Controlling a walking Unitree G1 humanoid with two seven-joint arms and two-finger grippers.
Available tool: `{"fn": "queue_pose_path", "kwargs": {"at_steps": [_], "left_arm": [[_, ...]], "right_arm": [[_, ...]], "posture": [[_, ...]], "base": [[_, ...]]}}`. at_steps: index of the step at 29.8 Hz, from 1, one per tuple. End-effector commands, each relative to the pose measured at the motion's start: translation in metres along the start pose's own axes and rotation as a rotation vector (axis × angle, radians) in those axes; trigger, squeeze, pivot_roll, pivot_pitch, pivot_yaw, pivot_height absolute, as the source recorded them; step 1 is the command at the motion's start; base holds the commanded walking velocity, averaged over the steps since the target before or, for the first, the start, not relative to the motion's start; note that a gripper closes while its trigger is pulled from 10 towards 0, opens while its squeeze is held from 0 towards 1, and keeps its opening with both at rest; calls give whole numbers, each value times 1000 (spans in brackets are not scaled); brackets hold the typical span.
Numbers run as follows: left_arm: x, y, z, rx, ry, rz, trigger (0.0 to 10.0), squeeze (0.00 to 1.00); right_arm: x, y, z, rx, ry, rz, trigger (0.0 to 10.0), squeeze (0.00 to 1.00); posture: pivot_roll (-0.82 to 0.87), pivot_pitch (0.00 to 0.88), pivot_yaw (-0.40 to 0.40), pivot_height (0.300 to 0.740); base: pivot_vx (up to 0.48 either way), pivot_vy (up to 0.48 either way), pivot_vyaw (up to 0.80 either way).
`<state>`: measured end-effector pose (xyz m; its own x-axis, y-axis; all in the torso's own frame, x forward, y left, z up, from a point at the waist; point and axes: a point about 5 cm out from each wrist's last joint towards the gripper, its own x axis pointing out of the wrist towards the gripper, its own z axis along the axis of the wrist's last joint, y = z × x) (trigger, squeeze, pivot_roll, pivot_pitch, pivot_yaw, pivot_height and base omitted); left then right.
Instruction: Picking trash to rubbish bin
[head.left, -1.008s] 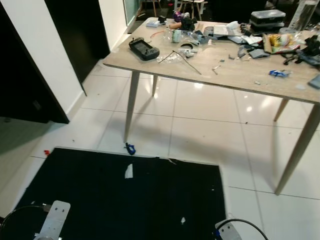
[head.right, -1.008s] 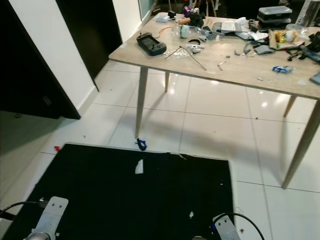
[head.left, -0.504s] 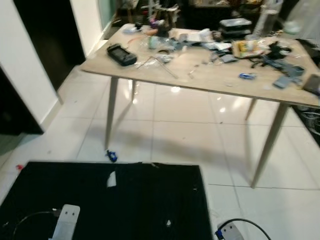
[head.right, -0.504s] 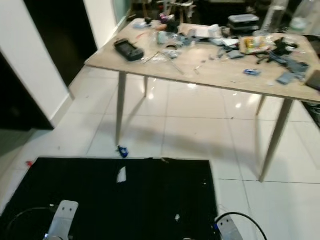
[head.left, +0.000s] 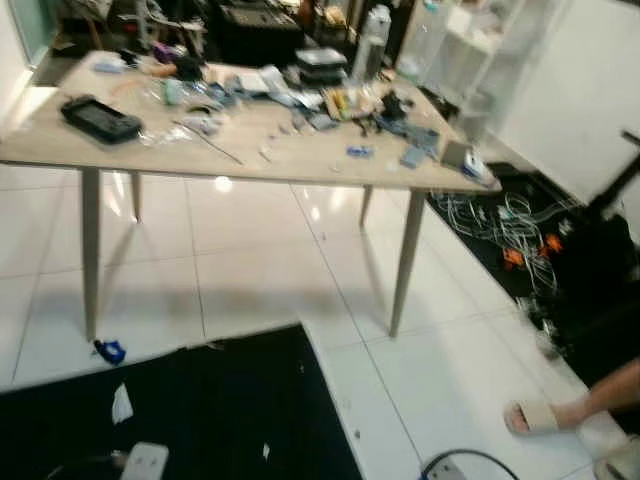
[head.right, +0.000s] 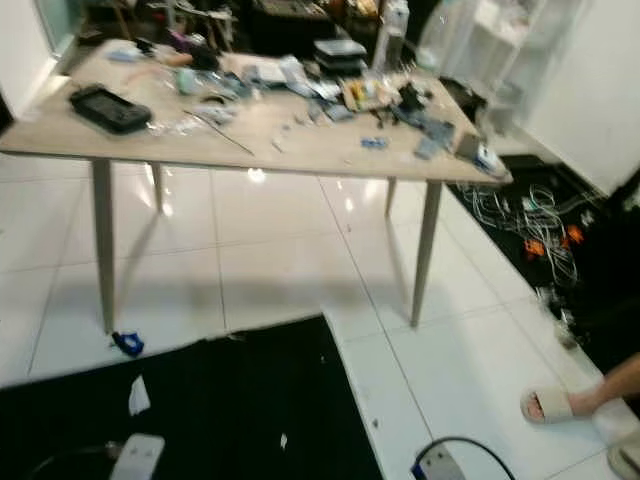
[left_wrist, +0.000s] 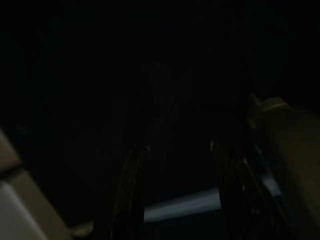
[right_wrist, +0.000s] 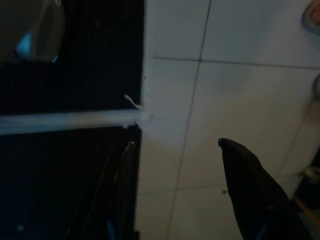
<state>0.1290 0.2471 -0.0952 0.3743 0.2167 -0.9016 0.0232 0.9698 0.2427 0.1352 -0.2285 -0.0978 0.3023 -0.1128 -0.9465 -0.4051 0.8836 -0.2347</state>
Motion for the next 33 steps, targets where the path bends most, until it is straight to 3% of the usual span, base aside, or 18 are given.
{"fn": "queue_pose_path", "kwargs": {"at_steps": [1, 4, 8, 16, 26, 33], "left_arm": [[0, -1, 1, 1, -12, -12, 10000, 0], [-1, 11, -1, 11, -8, 5, 10000, 0], [-1, 17, 0, 21, -18, 12, 10000, 0], [-1, 17, 9, -7, -58, 25, 10000, 0], [0, 12, 40, -58, -160, 35, 10000, 0], [-1, 18, 53, -86, -204, 48, 10000, 0]], "right_arm": [[-1, -4, -6, 6, 17, -10, 10000, 0], [0, -2, -6, 11, 16, -8, 10000, 0], [0, 2, -10, 21, 23, -4, 10000, 0], [0, 2, -13, 72, 22, -17, 10000, 0], [-1, -5, -6, 106, -6, -40, 10000, 0], [-2, -19, 8, 143, -60, -76, 10000, 0]], "posture": [[21, 20, -75, 740], [16, 20, -55, 740], [16, 20, -55, 740], [18, 18, -33, 740], [20, 35, -31, 740], [13, 47, -39, 740]], "base": [[0, 0, -800], [0, 0, 0], [0, 0, 0], [0, 0, 0], [24, 0, 0], [268, 0, 0]]}}
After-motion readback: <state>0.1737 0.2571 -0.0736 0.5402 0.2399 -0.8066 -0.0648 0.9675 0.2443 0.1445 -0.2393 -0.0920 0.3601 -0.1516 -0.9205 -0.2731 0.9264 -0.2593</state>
